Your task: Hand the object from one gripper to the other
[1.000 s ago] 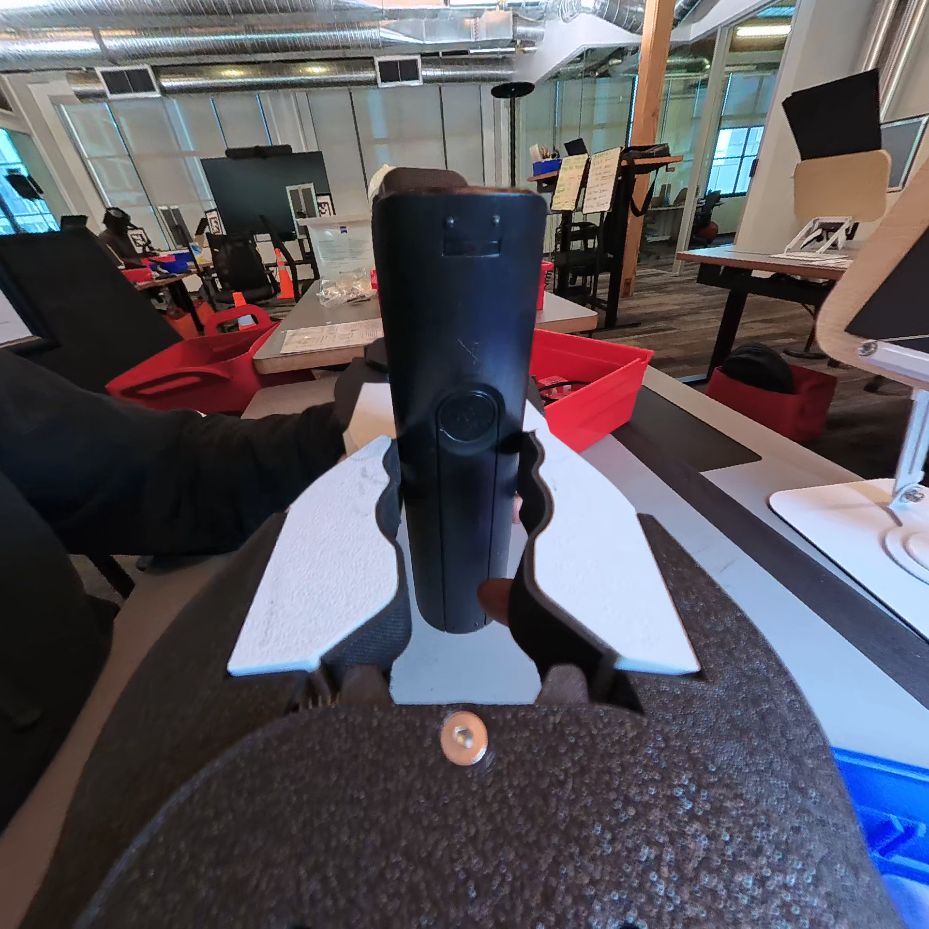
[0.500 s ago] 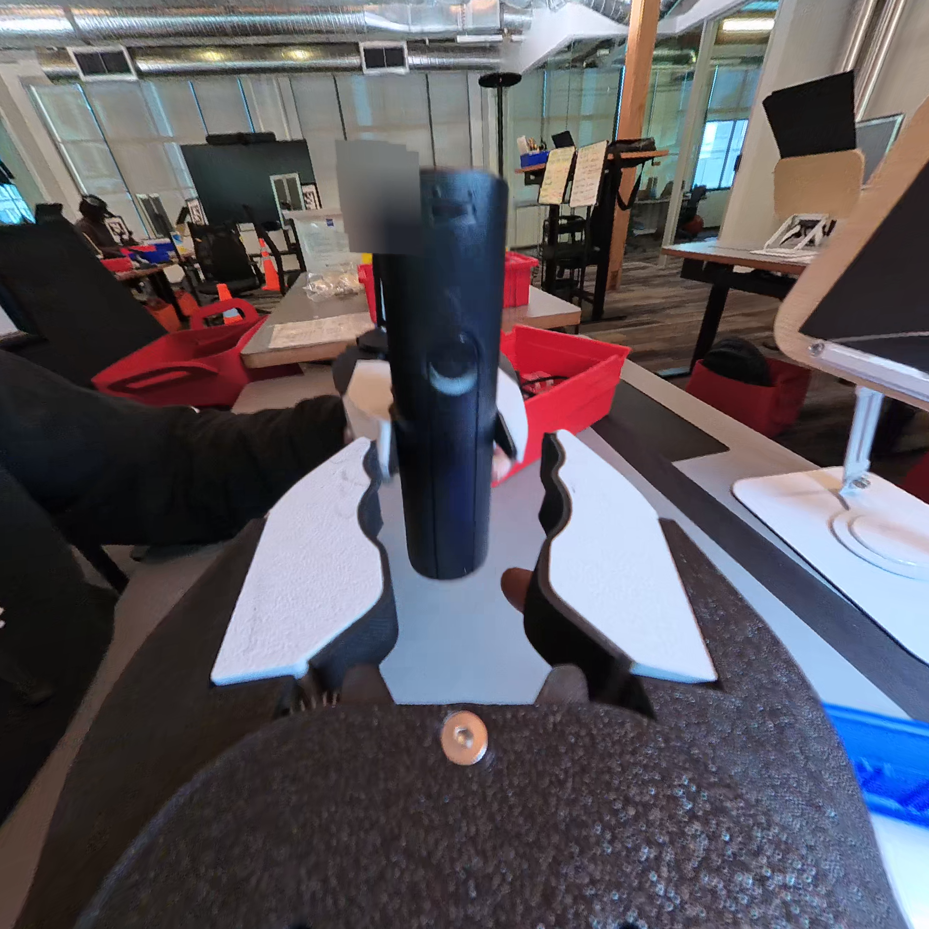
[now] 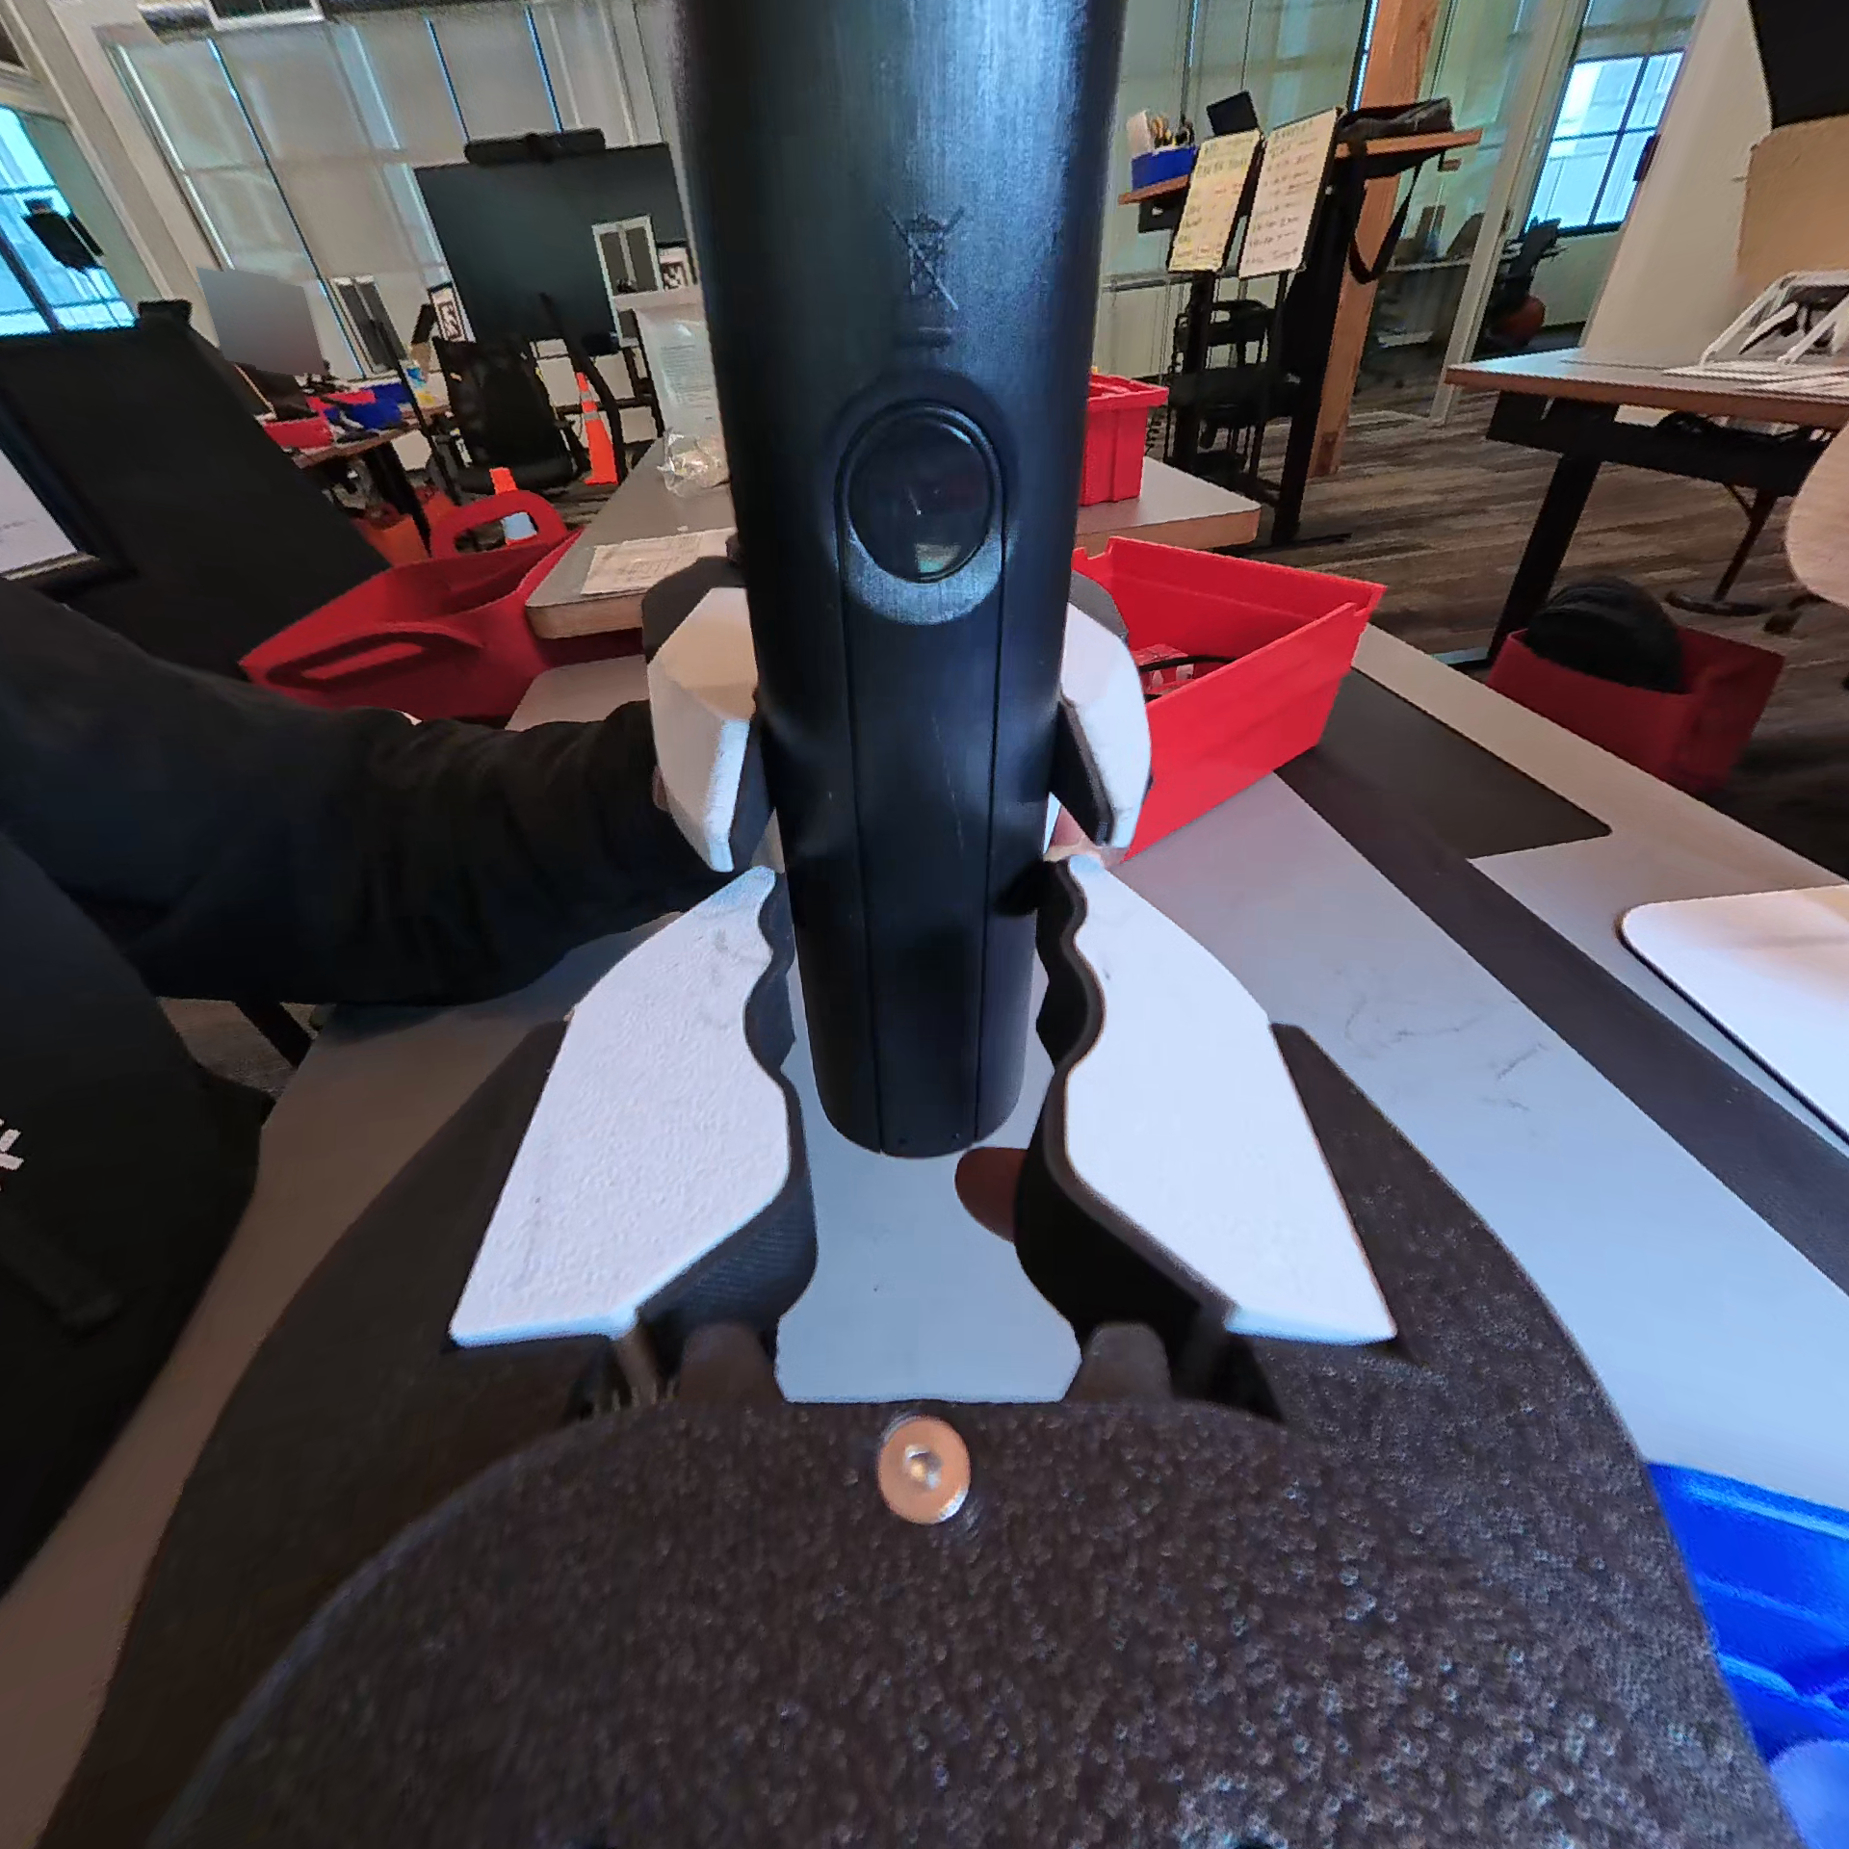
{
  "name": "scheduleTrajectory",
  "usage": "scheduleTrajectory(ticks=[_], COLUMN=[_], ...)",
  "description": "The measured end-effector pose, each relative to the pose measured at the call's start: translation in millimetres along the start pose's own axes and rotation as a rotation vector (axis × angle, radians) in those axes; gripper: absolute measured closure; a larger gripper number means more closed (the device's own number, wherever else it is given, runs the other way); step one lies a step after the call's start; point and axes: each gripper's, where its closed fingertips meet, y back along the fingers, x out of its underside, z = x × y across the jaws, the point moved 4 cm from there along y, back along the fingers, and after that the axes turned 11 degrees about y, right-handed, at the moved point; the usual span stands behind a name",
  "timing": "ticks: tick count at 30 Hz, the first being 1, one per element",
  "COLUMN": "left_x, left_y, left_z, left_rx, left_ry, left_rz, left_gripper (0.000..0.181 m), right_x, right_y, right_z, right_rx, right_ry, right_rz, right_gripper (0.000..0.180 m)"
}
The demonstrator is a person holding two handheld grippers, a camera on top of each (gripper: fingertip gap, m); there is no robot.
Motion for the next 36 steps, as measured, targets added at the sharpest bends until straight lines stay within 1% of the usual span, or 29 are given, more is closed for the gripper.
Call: scheduleTrajectory(ticks=[3, 5, 9, 13, 18, 20, 25, 27, 30, 33, 36], left_x=[-3.9, -8.4, -1.7, 12.6, 20.1, 20.8, 15.3, 12.6, 6.7, 0.2, -1.7], left_y=[2.2, 6.9, 12.9, 0.7, -8.2, -7.6, -9.0, -8.1, -3.8, 1.3, 2.8], left_z=[-0.6, -1.9, 6.5, 9.0, 6.8, 5.6, 2.5, 1.9, 2.3, 2.9, 3.5], left_rx=[-0.01, 0.003, -0.01, -0.005, -0.001, 0.006, 0.019, 0.025, 0.029, 0.034, 0.028], left_ry=[0.006, 0.015, 0.031, 0.046, 0.037, 0.018, 0.014, 0.017, 0.024, 0.036, 0.034], left_rz=[0.003, -0.004, 0.048, 0.088, 0.104, 0.112, 0.06, 0.04, -0.001, -0.038, -0.051], left_gripper=[0.128, 0.12, 0.113, 0.114, 0.129, 0.13, 0.13, 0.13, 0.13, 0.13, 0.13], right_x=[-1.8, -4.9, -21.0, -23.2, -17.6, -18.2, -26.5, -32.1, -35.5, -24.5, -8.1], right_y=[1.0, 6.9, 23.2, 24.7, 15.3, 13.7, 16.4, 20.2, 33.0, 42.7, 32.1], right_z=[-1.0, -4.3, -10.6, -10.8, -5.3, -3.6, -3.0, -4.0, -7.5, -14.9, -11.8], right_rx=[0.001, 0.022, 0.055, 0.065, 0.034, 0.028, 0.05, 0.074, 0.057, 0.052, 0.001], right_ry=[-0.003, 0.005, -0.006, -0.003, 0.003, 0.004, 0.016, 0.033, 0.008, -0.016, -0.04], right_rz=[-0.02, -0.035, -0.14, -0.147, -0.11, -0.108, -0.111, -0.123, -0.134, -0.106, -0.042], right_gripper=[0.133, 0.133, 0.133, 0.133, 0.133, 0.133, 0.133, 0.128, 0.122, 0.123, 0.122])
